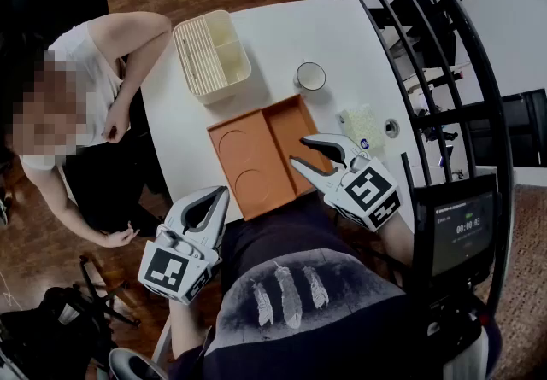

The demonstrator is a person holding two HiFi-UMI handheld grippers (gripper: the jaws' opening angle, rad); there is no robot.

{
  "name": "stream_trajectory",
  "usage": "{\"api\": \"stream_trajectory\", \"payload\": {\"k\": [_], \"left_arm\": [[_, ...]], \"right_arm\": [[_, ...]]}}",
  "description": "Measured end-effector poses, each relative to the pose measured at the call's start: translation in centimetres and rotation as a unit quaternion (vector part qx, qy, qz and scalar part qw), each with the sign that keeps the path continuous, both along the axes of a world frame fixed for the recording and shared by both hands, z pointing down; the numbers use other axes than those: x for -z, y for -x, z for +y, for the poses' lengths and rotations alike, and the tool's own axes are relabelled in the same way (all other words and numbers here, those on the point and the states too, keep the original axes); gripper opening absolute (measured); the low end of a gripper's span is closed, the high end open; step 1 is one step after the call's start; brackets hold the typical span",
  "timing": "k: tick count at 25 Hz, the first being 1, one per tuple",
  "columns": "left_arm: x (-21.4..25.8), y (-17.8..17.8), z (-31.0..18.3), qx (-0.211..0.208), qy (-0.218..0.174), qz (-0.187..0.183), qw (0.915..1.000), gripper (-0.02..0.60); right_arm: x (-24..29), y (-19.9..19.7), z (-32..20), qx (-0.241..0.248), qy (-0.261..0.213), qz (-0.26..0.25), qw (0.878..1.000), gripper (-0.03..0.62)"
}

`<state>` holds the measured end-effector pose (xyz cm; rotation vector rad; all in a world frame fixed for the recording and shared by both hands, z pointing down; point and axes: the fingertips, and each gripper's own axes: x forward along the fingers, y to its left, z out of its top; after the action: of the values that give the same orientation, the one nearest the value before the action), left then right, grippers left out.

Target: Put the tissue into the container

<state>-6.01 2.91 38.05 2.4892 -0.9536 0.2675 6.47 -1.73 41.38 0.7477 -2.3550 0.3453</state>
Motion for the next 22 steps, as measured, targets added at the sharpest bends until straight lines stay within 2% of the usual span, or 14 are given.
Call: {"api": "stream_trajectory", "payload": {"k": [2, 4, 11, 15, 19, 22], "left_arm": [[-0.3, 0.0, 0.3, 0.001, 0.004, -0.003, 1.0000, 0.014], [-0.4, 0.0, 0.5, 0.001, 0.008, -0.005, 1.0000, 0.014], [-0.6, 0.3, 0.5, 0.005, 0.014, -0.009, 0.9998, 0.014], [-1.0, 0.2, 0.9, 0.002, 0.020, -0.011, 0.9997, 0.014], [-1.3, -0.1, 1.1, -0.006, 0.022, -0.017, 0.9996, 0.014], [-1.3, -0.2, 1.2, -0.008, 0.023, -0.018, 0.9996, 0.014]], "right_arm": [[-0.4, -0.7, -0.5, -0.017, 0.007, -0.001, 1.000, 0.257], [-0.6, -1.7, -1.1, -0.040, 0.010, -0.001, 0.999, 0.342], [-0.7, -6.4, -4.2, -0.145, 0.003, 0.010, 0.989, 0.529], [-2.0, -11.0, -5.5, -0.204, 0.018, 0.047, 0.978, 0.560], [-5.5, -17.2, -5.7, -0.264, 0.056, 0.107, 0.957, 0.569], [-8.7, -20.7, -5.2, -0.289, 0.090, 0.144, 0.942, 0.587]]}}
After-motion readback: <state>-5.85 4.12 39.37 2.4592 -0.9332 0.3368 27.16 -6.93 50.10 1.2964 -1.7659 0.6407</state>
